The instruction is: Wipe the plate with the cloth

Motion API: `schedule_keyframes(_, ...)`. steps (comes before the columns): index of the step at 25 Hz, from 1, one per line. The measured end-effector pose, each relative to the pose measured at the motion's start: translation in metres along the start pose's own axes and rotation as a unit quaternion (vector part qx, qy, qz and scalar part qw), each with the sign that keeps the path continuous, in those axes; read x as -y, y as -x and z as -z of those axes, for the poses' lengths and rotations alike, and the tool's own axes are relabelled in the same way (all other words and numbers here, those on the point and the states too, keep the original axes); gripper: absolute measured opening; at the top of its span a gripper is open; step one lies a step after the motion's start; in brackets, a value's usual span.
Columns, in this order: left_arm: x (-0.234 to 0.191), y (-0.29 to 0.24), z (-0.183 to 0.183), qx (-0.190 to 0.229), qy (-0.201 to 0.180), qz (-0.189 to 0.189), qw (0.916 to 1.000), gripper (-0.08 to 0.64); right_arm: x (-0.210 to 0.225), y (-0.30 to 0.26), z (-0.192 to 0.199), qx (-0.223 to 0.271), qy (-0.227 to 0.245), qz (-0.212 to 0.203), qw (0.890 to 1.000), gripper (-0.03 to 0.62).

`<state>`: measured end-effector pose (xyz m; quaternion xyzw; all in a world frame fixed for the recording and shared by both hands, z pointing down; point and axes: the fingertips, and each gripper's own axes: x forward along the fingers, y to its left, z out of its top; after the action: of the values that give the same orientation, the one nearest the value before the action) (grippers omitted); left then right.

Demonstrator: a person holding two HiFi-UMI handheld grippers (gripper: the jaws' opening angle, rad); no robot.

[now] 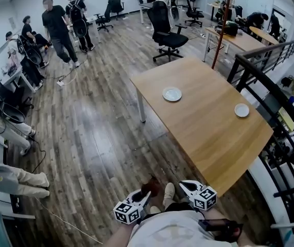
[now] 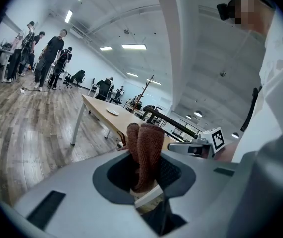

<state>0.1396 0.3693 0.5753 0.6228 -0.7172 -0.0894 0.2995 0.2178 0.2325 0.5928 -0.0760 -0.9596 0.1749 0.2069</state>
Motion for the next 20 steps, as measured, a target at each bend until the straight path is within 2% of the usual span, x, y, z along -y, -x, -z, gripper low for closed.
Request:
schedule_keyframes(8,-0.030,-0.028,-0.022,-0.012,0.018,-0.020,0.9996,0.092,0.029,-0.044,-0.026,-0.021,-0.003,-0.017,1.000,0.014)
schedule_keyframes(13,-0.050,-0.070,-0.057,-0.017,0.003,-0.027,0.9995,0.092,0.080,-0.074,-0.064,-0.004,-0.005,-0.019,1.000,0.014)
schedule_keyframes(20,-0.072,-0.117,-0.112,-0.005,-0.013,-0.052,0.9985,0.092,0.113,-0.102,-0.102,-0.006,0.016,-0.064,0.998,0.014)
